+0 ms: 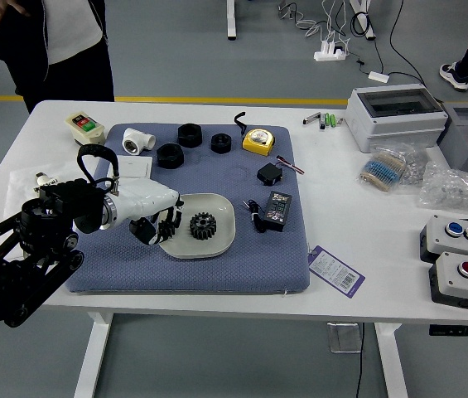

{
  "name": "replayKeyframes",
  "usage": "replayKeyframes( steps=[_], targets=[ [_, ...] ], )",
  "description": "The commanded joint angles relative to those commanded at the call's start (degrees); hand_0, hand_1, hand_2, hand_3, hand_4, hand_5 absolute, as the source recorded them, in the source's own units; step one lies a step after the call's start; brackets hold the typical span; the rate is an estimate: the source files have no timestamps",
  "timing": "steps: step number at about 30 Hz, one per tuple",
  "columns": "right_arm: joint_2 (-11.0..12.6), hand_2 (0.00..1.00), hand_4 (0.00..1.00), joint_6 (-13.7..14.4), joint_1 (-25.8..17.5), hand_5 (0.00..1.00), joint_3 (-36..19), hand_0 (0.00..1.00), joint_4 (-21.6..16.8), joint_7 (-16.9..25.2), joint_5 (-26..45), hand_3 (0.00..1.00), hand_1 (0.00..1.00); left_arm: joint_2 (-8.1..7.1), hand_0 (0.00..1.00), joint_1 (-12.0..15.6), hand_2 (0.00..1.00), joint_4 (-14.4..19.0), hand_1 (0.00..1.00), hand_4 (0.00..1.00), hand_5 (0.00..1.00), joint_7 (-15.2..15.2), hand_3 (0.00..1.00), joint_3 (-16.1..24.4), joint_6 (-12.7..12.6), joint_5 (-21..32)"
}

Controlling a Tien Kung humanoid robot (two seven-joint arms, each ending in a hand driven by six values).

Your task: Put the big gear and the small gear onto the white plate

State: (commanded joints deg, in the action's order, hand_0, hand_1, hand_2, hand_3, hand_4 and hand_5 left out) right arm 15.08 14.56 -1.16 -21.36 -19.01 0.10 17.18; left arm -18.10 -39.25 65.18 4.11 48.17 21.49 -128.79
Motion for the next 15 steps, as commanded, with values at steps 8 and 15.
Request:
replayKeyframes(
  steps=[8, 15],
  targets=[
    [0.0, 0.782, 0.837, 0.0, -0.3, 0.697, 0.2, 0.705, 0.0, 0.0, 0.0, 0.611, 0.733, 0.13, 0.356, 0.5, 0.512, 1.3, 0.444, 0.998, 0.093, -0.2, 0.564, -0.7, 0.7, 1.2],
    [0.0, 0.782, 0.837, 0.0, -0.5, 0.696, 0.3, 0.705, 0.0, 0.1, 0.0, 0.61, 0.733, 0.46, 0.36, 0.7, 0.527, 2.1, 0.47, 0.998, 0.176, -0.1, 0.587, -0.8, 0.0, 2.8]
  ],
)
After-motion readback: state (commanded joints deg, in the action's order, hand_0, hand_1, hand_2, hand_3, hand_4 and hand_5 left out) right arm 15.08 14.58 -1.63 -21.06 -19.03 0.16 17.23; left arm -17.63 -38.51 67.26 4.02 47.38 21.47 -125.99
